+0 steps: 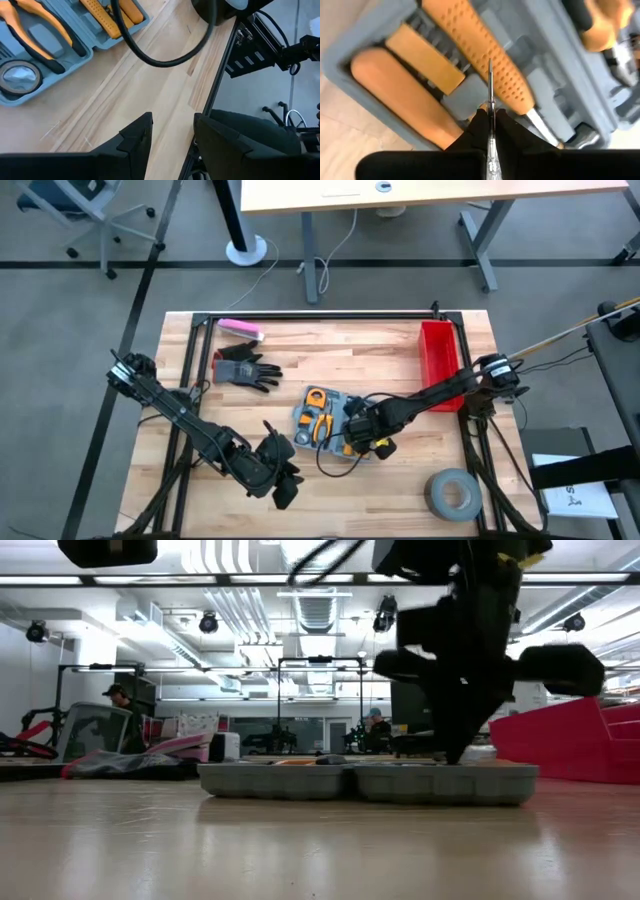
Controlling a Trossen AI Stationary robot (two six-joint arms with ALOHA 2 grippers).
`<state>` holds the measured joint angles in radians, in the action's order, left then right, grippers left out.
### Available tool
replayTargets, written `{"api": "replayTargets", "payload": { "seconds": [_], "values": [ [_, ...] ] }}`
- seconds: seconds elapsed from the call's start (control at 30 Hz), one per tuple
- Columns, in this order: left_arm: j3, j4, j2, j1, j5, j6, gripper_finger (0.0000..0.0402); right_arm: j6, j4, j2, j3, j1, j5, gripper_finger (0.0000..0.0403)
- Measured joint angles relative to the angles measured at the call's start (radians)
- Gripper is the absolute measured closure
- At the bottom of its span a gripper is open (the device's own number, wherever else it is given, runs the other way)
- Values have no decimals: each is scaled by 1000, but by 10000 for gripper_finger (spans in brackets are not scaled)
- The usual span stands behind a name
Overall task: Prefit tool cases
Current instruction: Put the screwdriver into the pre-fit tool case
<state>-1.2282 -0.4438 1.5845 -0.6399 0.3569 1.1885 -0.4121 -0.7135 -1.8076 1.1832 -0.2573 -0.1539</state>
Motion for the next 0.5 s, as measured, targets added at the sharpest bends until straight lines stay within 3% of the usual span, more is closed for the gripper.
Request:
{"api": "replayTargets", "payload": {
  "seconds": [0.17,0.5],
  "values": [
    [0,2,0,0,8,2,249,25,-29,0,52,-1,1,402],
    [14,0,4,0,203,-85,249,134,-45,48,98,1,61,403]
  ]
}}
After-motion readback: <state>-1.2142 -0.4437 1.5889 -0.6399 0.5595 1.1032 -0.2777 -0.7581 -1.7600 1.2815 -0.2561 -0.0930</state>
